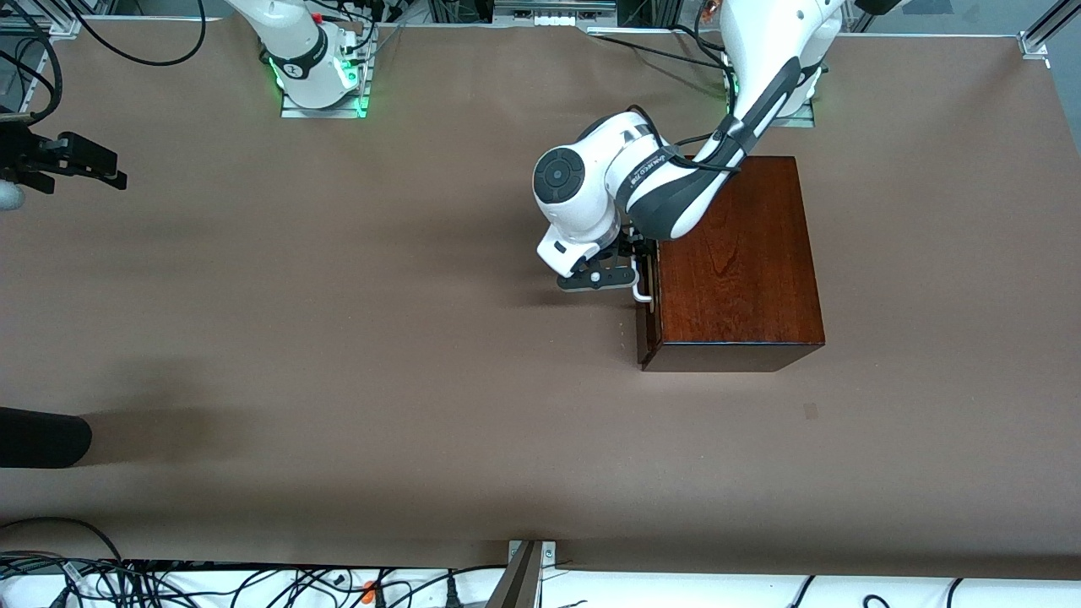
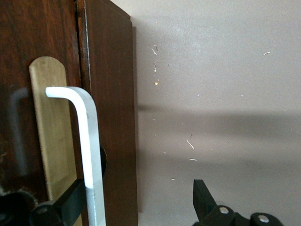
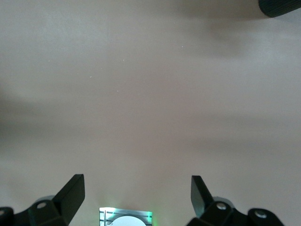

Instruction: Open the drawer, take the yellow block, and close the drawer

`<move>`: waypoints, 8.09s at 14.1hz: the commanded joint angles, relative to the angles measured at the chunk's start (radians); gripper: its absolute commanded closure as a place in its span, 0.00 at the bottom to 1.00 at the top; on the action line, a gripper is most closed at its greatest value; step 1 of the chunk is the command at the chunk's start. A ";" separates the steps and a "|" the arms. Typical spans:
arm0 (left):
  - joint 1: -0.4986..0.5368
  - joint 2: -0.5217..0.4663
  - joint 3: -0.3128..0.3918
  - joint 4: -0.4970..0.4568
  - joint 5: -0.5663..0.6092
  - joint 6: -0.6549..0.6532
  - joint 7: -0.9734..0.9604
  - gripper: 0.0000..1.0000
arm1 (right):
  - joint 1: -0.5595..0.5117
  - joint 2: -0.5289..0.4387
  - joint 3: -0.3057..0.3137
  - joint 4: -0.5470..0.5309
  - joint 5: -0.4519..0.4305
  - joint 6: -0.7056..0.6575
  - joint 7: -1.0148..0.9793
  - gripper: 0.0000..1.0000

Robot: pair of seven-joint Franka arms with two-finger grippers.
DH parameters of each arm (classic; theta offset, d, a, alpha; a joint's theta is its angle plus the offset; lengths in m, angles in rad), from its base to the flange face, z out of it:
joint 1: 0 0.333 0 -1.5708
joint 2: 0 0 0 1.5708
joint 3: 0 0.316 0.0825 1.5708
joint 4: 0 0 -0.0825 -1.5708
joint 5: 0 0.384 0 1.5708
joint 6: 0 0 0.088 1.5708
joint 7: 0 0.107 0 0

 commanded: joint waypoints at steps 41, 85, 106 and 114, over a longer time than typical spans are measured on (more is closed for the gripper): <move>-0.209 0.217 -0.005 0.353 0.011 0.140 -0.161 0.00 | -0.009 -0.007 0.005 -0.002 0.016 -0.008 -0.004 0.00; 0.305 -0.613 0.463 -0.014 -0.412 -0.312 1.022 0.00 | 0.877 0.418 0.051 0.232 0.143 0.443 1.967 0.00; 0.305 -0.591 0.465 0.018 -0.386 -0.312 1.011 0.00 | 1.037 0.760 0.044 0.352 -0.061 0.633 2.144 0.15; 0.305 -0.585 0.465 0.028 -0.386 -0.314 1.010 0.00 | 1.003 0.696 0.050 0.355 -0.044 0.610 2.110 0.65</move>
